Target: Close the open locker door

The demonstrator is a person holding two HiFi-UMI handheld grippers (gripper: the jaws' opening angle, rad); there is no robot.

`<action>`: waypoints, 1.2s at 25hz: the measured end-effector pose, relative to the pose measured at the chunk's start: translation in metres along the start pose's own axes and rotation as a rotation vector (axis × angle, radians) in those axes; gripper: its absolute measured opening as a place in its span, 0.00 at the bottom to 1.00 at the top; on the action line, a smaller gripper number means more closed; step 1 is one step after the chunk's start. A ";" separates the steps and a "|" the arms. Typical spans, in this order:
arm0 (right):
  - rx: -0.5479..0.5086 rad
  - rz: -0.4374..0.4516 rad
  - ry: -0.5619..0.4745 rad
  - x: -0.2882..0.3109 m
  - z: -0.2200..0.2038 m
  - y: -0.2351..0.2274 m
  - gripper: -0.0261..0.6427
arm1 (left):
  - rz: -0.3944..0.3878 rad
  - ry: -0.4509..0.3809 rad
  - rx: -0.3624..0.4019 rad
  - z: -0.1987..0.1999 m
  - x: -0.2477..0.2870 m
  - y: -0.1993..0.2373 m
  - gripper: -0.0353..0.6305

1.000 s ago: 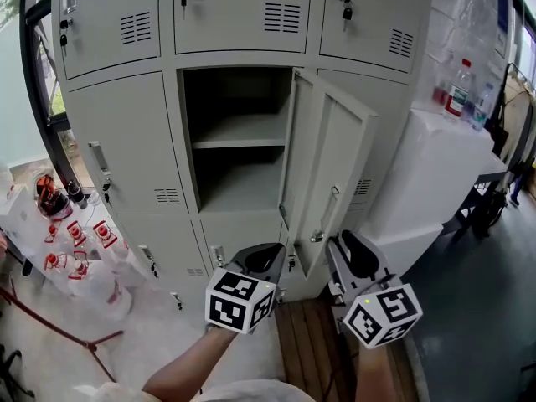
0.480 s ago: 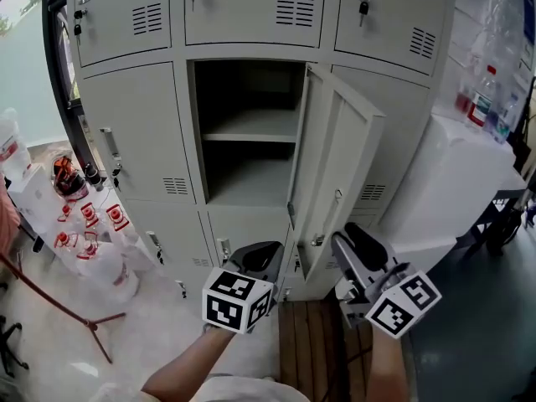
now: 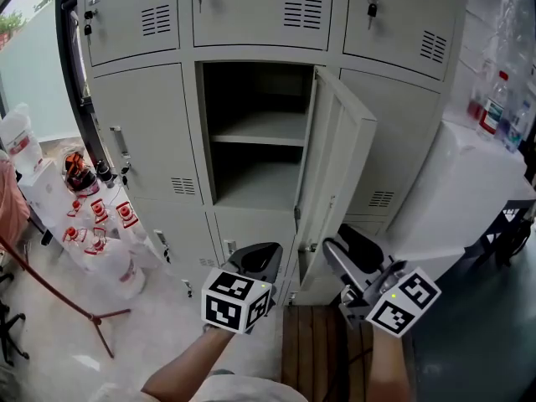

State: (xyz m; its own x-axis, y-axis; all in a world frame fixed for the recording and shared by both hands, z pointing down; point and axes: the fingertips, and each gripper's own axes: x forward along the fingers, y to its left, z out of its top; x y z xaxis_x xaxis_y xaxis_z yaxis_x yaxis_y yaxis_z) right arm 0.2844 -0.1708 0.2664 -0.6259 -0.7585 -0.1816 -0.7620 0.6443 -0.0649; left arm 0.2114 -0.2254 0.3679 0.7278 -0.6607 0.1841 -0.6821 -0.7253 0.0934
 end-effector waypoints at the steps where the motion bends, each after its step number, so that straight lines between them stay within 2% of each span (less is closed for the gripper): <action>1: -0.008 0.009 0.002 0.002 0.000 0.002 0.28 | 0.006 0.002 -0.001 0.000 -0.001 0.002 0.06; 5: -0.043 0.039 0.010 0.013 -0.001 0.010 0.28 | 0.035 0.005 -0.006 -0.003 -0.006 0.011 0.06; 18: -0.015 0.151 0.013 0.048 -0.010 0.030 0.27 | 0.152 0.004 -0.028 -0.007 -0.031 0.044 0.06; 30: -0.030 0.153 0.009 0.071 -0.015 0.045 0.21 | 0.231 0.013 -0.035 -0.013 -0.046 0.061 0.06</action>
State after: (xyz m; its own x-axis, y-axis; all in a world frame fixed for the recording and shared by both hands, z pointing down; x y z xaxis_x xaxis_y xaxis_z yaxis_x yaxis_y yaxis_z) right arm 0.2028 -0.1973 0.2649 -0.7361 -0.6529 -0.1786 -0.6625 0.7490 -0.0076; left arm 0.1349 -0.2368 0.3782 0.5508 -0.8058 0.2174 -0.8329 -0.5475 0.0806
